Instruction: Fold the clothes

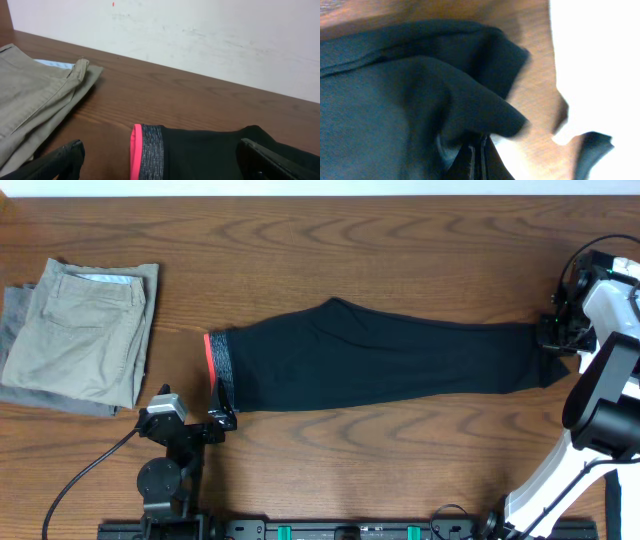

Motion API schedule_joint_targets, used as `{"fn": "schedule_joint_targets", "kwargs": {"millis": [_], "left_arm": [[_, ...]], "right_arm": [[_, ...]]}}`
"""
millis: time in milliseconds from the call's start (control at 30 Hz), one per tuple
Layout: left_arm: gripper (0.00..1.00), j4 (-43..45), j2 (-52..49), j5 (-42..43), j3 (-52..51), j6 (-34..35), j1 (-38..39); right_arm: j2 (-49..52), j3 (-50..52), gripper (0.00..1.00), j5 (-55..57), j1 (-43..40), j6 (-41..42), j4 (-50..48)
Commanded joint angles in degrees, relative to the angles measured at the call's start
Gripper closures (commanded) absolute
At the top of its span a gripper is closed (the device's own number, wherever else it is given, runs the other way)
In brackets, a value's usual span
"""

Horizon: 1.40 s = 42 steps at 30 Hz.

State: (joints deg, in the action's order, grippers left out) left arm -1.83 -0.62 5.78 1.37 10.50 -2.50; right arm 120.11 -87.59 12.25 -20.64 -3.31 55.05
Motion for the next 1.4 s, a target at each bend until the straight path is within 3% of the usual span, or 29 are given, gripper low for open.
{"fn": "schedule_joint_targets", "kwargs": {"millis": [0,467,1000,1367], "left_arm": [[0.02,-1.7,0.4,0.6,-1.1,-0.5,0.2],[0.02,-1.7,0.4,0.6,-1.1,-0.6,0.2],[0.02,-1.7,0.4,0.6,-1.1,-0.5,0.2],[0.02,-1.7,0.4,0.6,-1.1,-0.5,0.2]], "right_arm": [[-4.2,0.2,0.99,3.2,0.0,1.6,0.1],[-7.5,0.3,0.99,0.6,5.0,3.7,4.3],[-7.5,0.4,0.99,-12.9,12.1,3.7,7.9],[-7.5,0.4,0.99,-13.4,18.4,8.0,10.4]]}}
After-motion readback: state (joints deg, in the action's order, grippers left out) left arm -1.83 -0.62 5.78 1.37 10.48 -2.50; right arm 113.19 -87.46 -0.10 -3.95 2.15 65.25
